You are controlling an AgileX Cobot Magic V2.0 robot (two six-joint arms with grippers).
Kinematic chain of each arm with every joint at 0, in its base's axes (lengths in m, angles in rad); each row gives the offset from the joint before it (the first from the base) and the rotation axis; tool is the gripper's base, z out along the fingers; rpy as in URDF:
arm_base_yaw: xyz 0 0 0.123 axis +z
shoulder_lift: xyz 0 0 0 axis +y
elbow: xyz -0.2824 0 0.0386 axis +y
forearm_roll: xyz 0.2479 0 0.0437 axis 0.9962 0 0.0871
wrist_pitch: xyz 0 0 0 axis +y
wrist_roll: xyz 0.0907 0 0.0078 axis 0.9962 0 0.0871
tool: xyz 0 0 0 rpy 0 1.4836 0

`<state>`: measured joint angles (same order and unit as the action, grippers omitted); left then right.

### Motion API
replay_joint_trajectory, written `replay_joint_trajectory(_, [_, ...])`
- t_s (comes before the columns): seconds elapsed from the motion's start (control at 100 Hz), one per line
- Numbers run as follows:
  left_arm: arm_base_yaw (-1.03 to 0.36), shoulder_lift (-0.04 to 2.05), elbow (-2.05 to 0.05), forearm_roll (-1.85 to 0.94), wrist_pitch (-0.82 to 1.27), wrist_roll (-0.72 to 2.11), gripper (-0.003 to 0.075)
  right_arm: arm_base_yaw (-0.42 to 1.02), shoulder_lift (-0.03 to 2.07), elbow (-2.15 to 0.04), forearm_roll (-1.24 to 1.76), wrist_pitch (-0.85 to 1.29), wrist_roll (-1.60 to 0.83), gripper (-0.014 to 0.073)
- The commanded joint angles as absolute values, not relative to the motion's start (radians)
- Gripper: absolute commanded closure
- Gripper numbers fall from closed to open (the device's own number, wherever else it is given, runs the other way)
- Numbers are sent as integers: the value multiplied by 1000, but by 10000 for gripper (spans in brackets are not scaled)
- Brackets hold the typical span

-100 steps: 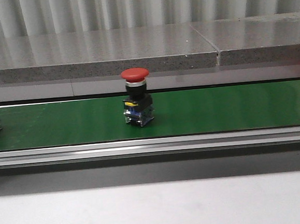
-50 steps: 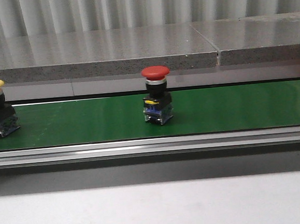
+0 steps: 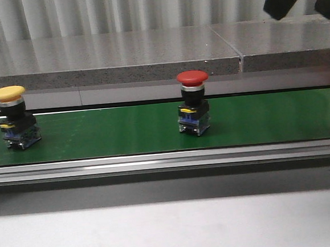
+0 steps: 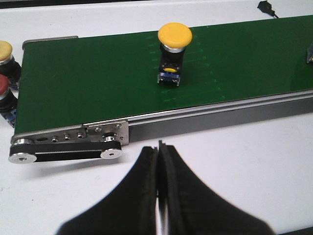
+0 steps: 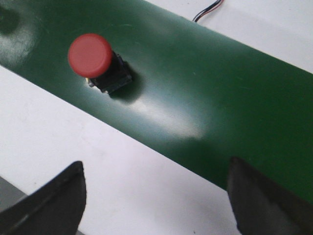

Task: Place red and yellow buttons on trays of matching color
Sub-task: 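Lower the right gripper onto the red button at the belt end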

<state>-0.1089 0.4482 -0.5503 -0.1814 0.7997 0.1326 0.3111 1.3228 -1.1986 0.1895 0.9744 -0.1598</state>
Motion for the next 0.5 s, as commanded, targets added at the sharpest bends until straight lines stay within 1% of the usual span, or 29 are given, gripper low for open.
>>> replay_joint_trajectory(0.0, [-117, 454, -575, -203, 737, 131, 741, 334, 1354, -1264, 202, 966, -184, 5])
replay_joint_trajectory(0.24, [-117, 454, -575, -203, 737, 131, 741, 380, 1510, -1361, 202, 1044, -279, 5])
replay_joint_trajectory(0.49, [-117, 454, -575, -203, 737, 131, 741, 380, 1631, -1400, 202, 994, -279, 5])
